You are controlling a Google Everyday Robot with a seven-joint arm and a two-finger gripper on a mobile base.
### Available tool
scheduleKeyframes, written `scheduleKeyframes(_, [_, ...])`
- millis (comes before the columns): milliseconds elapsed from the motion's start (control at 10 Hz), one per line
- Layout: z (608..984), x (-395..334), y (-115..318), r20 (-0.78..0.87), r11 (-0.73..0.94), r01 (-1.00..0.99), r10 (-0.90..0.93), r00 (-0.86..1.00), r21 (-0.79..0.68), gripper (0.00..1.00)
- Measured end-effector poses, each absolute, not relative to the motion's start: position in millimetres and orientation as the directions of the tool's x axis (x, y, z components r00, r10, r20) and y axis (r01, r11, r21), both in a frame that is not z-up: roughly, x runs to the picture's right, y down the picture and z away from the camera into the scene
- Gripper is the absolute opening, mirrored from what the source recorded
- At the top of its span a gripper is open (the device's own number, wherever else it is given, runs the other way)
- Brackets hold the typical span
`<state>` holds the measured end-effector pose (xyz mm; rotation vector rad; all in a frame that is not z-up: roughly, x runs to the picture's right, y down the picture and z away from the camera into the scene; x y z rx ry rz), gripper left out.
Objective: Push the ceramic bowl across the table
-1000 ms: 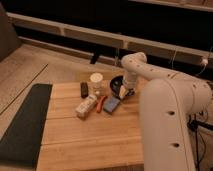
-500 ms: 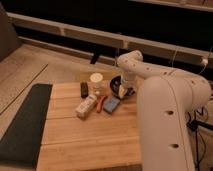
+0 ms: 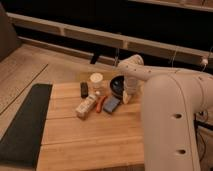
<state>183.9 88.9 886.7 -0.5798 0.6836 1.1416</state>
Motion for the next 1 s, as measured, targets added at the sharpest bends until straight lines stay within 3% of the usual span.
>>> scheduleKeyframes(500, [890.2, 188.2, 95.1, -0.761, 0.301, -0.952, 0.604, 0.235, -0.055, 0.65])
scheduleKeyframes(1000, [930.0, 243.0, 108.1, -0.797, 0.275, -0.961, 0.585, 0.150, 0.021, 0.65])
